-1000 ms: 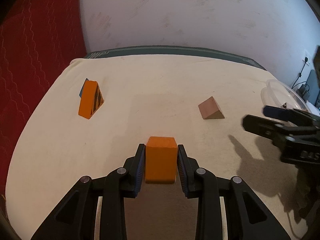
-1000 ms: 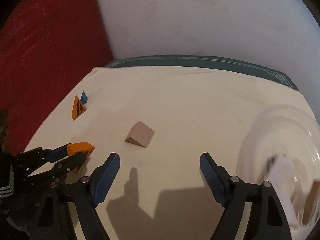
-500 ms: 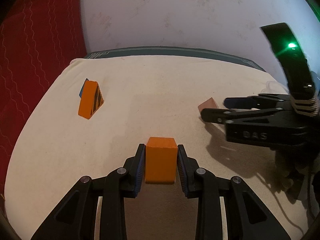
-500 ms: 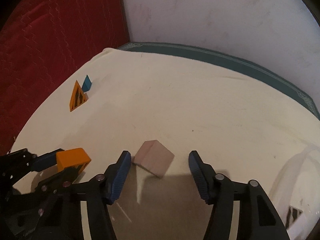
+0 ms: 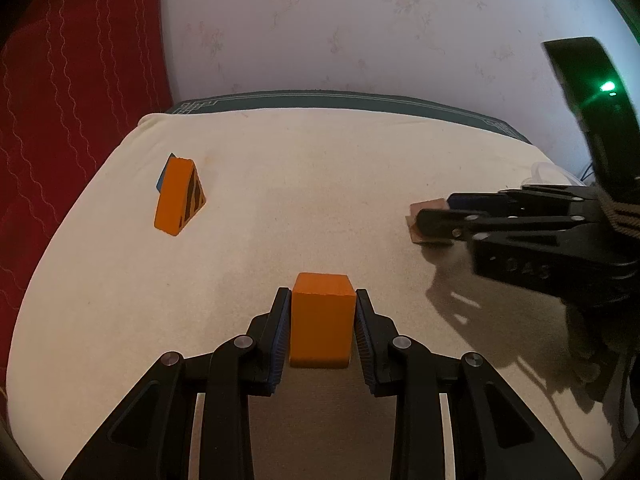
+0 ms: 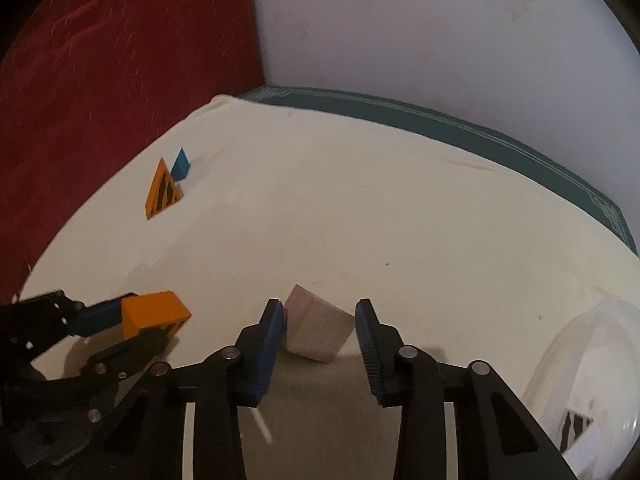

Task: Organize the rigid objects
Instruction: 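Grasp the pale brown wedge with the right gripper while the left holds the orange block, then carry the pale brown wedge with the right gripper into the bowl and release it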

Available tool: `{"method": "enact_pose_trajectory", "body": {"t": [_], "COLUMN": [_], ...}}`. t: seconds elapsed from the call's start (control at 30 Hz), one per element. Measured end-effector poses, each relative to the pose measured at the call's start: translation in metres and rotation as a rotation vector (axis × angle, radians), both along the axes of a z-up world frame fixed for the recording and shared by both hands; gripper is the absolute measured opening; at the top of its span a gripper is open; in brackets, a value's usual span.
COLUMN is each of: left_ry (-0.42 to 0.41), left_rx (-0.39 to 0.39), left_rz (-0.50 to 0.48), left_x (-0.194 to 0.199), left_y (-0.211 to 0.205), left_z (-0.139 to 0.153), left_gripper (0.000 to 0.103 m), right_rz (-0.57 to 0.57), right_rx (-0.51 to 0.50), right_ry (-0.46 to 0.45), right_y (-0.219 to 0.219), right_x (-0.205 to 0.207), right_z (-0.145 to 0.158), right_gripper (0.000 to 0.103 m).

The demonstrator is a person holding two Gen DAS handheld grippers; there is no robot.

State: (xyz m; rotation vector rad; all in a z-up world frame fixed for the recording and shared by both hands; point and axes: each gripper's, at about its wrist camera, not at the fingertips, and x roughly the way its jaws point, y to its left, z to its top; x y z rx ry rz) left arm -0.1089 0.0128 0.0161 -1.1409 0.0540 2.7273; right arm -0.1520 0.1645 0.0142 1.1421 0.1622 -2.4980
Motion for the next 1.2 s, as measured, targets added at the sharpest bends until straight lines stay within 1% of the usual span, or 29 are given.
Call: {"method": "enact_pose_trajectory", "body": {"t": [0.07,0.2,0.33,0.5,0.57,0.63,0.7,0.73,0.77,0.8,0.93,1.0,1.07,1.13,1.2], "left_ry": [0.0,0.0,0.0,-0.001,0.0,0.0,-0.001,0.0,0.0,0.001,0.002,0.004,0.007,0.007,0.008], "left_rx": [-0.001,0.0,0.001,0.001,0.0,0.0,0.002,0.001,0.0,0.0,0.005,0.007,0.009,0.01,0.01], "left_rz": [0.0,0.0,0.0,-0.001,0.0,0.0,0.0,0.0,0.0,0.0,0.003,0.005,0.008,0.01,0.01], "left_x": [0.0,0.0,-0.001,0.0,0.0,0.0,0.0,0.0,0.0,0.0,0.001,0.002,0.002,0.003,0.003], "left_y": [0.0,0.0,0.0,0.0,0.0,0.0,0.0,0.0,0.0,0.0,-0.001,-0.001,-0.001,-0.001,0.0], "left_z": [0.0,0.0,0.0,0.0,0.0,0.0,0.0,0.0,0.0,0.0,0.0,0.0,-0.001,-0.001,-0.001], "left_gripper": [0.032,0.032,0.032,0.032,0.032,0.032,0.032,0.032,0.032,0.032,0.032,0.032,0.032,0.032,0.032], "right_rz": [-0.011,-0.018,0.007,0.041,0.029,0.007,-0.013,-0.026,-0.037,-0.048,-0.105,-0.121,-0.124,-0.12,-0.122], "right_rx": [-0.014,-0.028,-0.024,0.054,0.046,0.012,-0.015,-0.023,-0.027,-0.033,-0.07,-0.087,-0.093,-0.096,-0.089], "right_ry": [0.005,0.003,-0.011,-0.021,-0.004,-0.01,-0.012,-0.009,-0.006,-0.002,0.003,-0.006,-0.014,-0.02,-0.02], "right_y": [0.003,0.005,0.003,-0.003,-0.002,0.002,0.005,0.006,0.006,0.007,0.011,0.012,0.008,0.005,0.002], "right_x": [0.005,0.01,0.01,0.027,0.031,0.032,0.031,0.031,0.031,0.03,0.026,0.023,0.02,0.018,0.017], "right_z": [0.004,0.004,0.002,-0.01,-0.011,-0.01,-0.009,-0.009,-0.009,-0.008,-0.005,-0.005,-0.007,-0.007,-0.007], "right_gripper": [0.036,0.035,0.035,0.035,0.035,0.037,0.049,0.063,0.075,0.077,0.077,0.075,0.068,0.065,0.056]}}
